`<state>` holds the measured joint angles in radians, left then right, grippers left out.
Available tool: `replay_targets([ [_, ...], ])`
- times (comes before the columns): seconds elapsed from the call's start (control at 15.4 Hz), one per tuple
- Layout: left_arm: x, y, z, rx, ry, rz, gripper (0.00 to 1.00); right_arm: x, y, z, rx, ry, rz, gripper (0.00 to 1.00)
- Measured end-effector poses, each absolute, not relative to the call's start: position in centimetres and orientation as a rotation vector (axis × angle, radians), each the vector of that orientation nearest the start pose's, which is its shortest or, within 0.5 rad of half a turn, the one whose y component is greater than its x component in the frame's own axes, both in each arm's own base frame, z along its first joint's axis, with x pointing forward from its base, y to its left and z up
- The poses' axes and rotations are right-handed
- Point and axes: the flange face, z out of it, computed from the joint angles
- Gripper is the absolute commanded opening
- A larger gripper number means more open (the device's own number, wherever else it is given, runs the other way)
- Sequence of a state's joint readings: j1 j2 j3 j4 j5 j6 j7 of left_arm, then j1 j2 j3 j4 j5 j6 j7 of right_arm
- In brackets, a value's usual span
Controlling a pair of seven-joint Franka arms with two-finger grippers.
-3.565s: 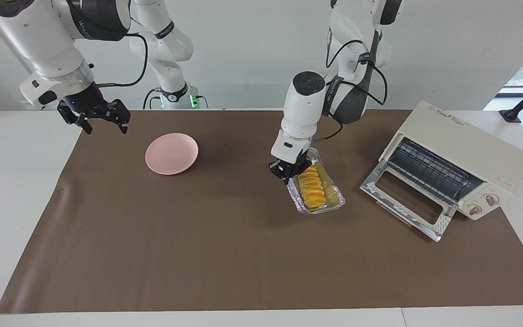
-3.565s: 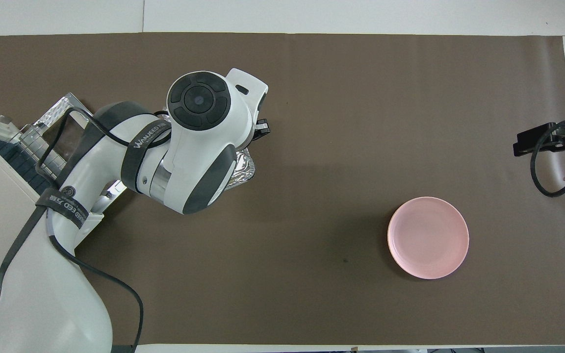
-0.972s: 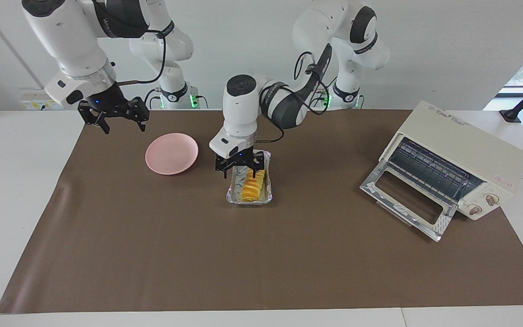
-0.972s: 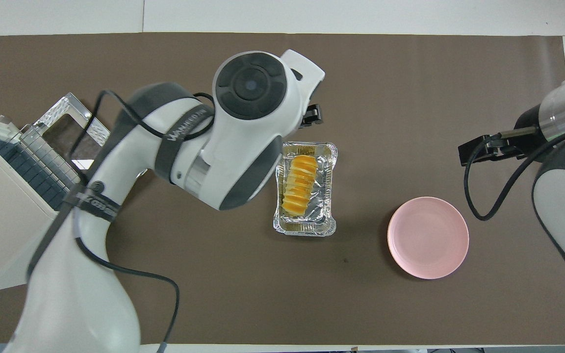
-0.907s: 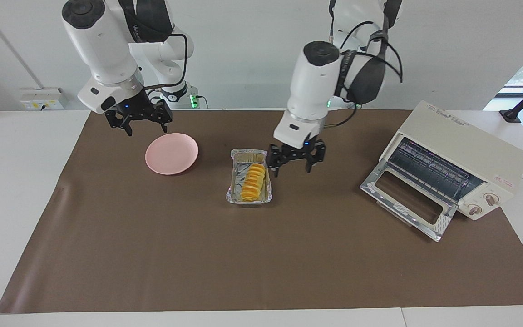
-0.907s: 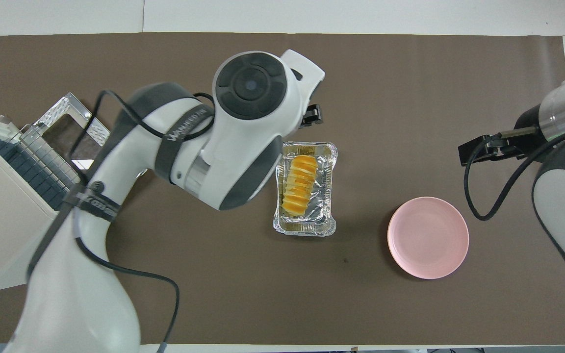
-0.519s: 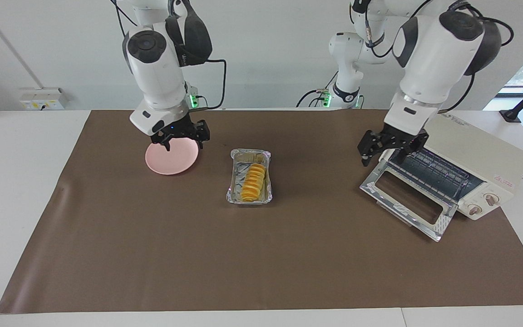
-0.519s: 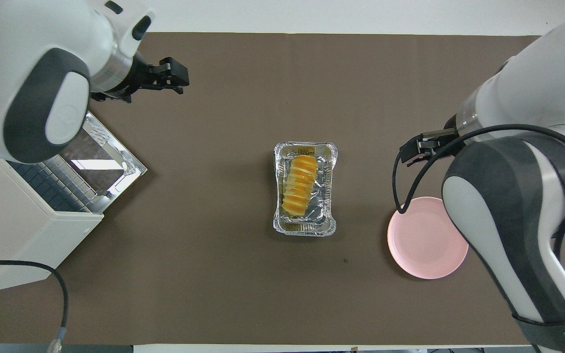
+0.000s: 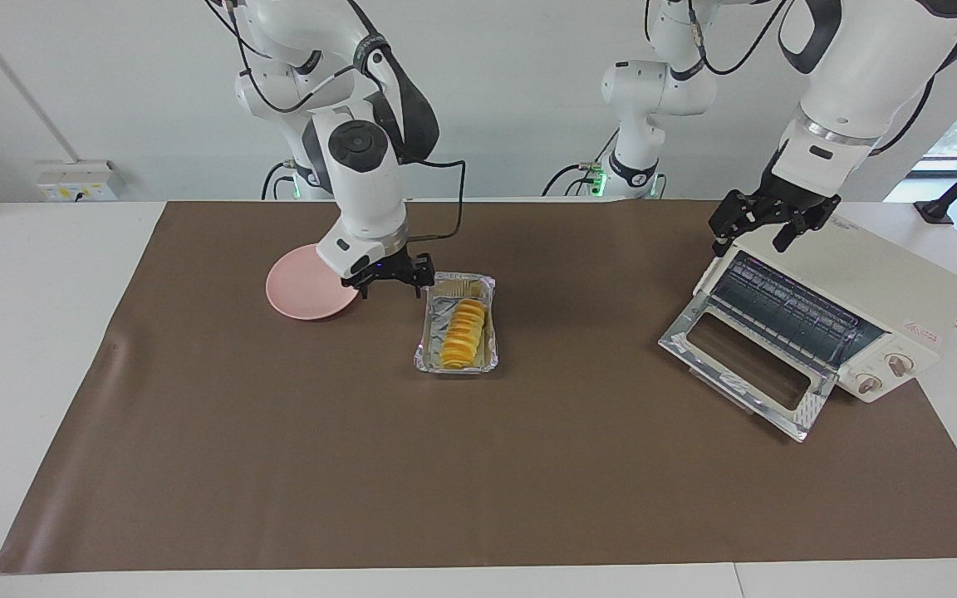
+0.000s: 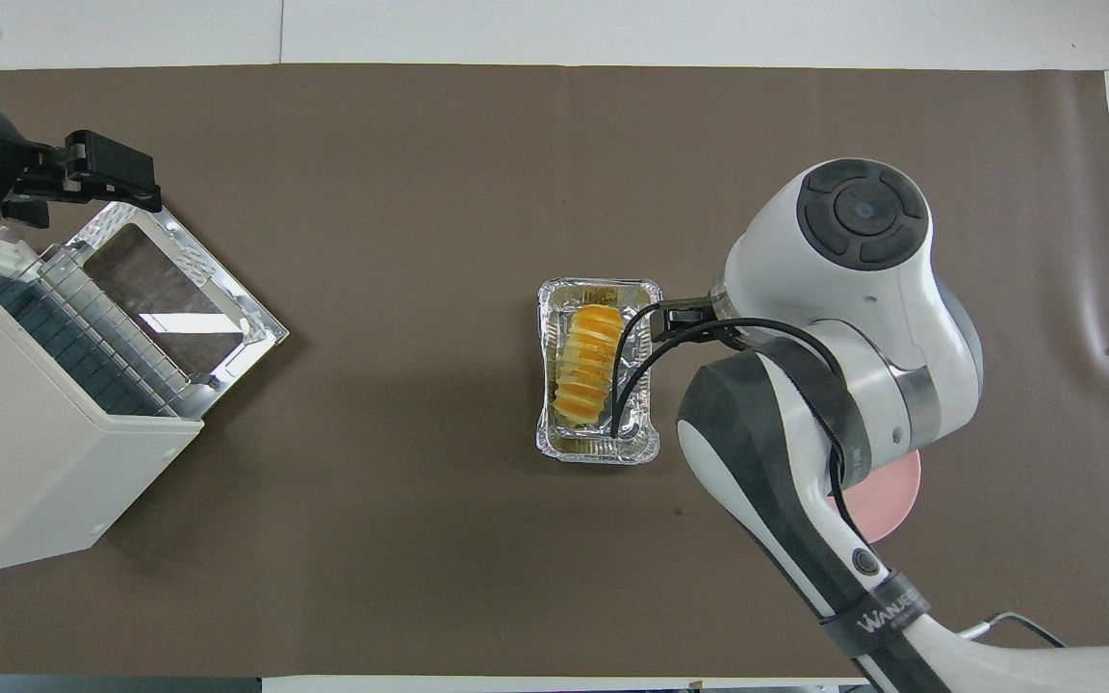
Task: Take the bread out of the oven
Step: 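Withdraw the left gripper while the right gripper reaches the foil tray, then grasp the foil tray with the right gripper and drag it farther away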
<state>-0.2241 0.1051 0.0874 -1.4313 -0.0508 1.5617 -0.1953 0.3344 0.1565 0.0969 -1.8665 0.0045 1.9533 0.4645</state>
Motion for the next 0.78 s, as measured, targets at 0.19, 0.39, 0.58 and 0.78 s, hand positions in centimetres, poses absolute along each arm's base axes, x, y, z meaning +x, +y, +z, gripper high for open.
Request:
replay_targets([
  [0.19, 57.4, -4.8, 62.7, -3.183, -0.051, 0.039, 1.00, 52.2, 27.8, 40.5, -3.154, 0.091, 0.109, 1.00],
  [0.39, 56.2, -3.6, 63.0, -3.180, 0.012, 0.128, 1.00, 51.2, 30.3, 37.3, -3.161, 0.094, 0.131, 1.00],
  [0.58, 55.2, -3.9, 63.7, -3.182, 0.044, 0.145, 1.00, 51.5, 30.6, 35.2, -3.159, 0.099, 0.136, 1.00],
  [0.78, 54.4, -4.5, 64.2, -3.183, 0.065, 0.138, 1.00, 51.2, 30.1, 33.2, -3.153, 0.108, 0.121, 1.00],
])
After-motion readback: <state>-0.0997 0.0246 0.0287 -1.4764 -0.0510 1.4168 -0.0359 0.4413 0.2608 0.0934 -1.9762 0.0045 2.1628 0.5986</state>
